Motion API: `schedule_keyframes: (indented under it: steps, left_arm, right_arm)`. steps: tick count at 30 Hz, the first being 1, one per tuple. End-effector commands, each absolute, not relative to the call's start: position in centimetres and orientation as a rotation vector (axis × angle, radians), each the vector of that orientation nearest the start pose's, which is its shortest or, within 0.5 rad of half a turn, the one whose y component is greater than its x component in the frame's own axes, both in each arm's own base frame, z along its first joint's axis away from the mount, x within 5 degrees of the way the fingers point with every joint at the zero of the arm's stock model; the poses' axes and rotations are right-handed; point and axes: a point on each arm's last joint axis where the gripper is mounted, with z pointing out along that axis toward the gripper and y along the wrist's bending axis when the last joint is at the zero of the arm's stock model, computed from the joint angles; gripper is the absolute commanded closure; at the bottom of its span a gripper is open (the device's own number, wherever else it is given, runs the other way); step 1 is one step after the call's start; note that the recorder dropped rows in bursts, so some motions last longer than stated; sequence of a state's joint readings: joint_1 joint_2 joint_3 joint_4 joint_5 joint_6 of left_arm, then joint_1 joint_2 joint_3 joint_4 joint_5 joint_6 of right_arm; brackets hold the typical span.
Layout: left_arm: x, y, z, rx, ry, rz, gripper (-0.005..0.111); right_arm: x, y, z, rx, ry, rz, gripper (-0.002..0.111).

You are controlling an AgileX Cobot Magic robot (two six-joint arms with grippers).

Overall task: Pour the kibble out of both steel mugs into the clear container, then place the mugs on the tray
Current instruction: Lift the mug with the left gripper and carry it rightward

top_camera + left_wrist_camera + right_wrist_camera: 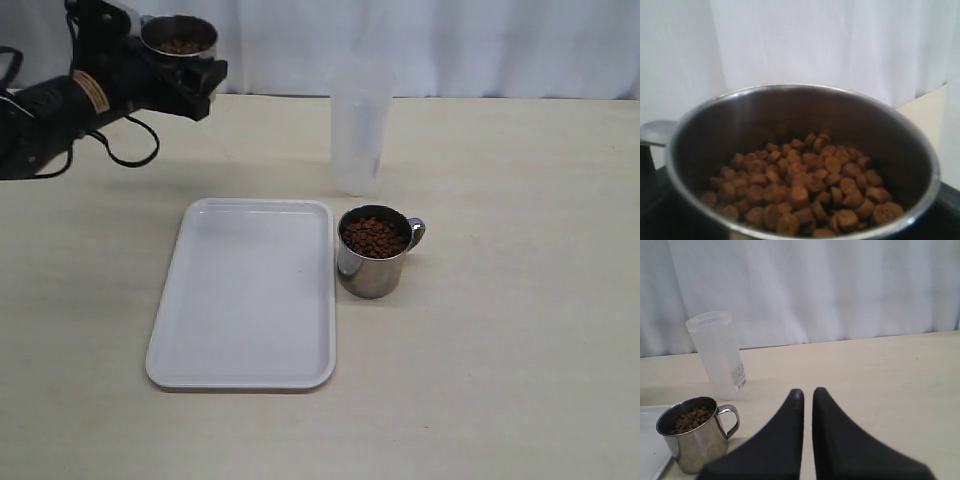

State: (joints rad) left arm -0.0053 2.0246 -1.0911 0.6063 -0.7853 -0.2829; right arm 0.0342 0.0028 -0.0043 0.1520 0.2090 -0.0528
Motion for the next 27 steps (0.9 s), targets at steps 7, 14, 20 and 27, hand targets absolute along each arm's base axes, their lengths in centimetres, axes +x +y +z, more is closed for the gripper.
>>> schedule_keyframes:
  steps: [7, 14, 20, 27]
  left_arm:
    - [38.8, -5.6, 26.2, 0.591, 1.579, -0.197, 0.107]
    - [37.8, -7.9, 27.3, 0.678, 1.539, -0.215, 0.107]
    - [37.9, -9.7, 27.5, 0.705, 1.589, -0.18, 0.107]
    - [38.6, -11.7, 29.9, 0.768, 1.561, -0.101, 0.107]
  right_arm:
    - [5.6, 0.5, 19.4, 0.027, 1.694, 0.129, 0.103]
    - [5.6, 0.5, 19.4, 0.027, 1.694, 0.129, 0.103]
    - [5.6, 0.5, 19.4, 0.027, 1.694, 0.129, 0.103]
    - [5.6, 0.5, 19.4, 0.027, 1.694, 0.129, 0.103]
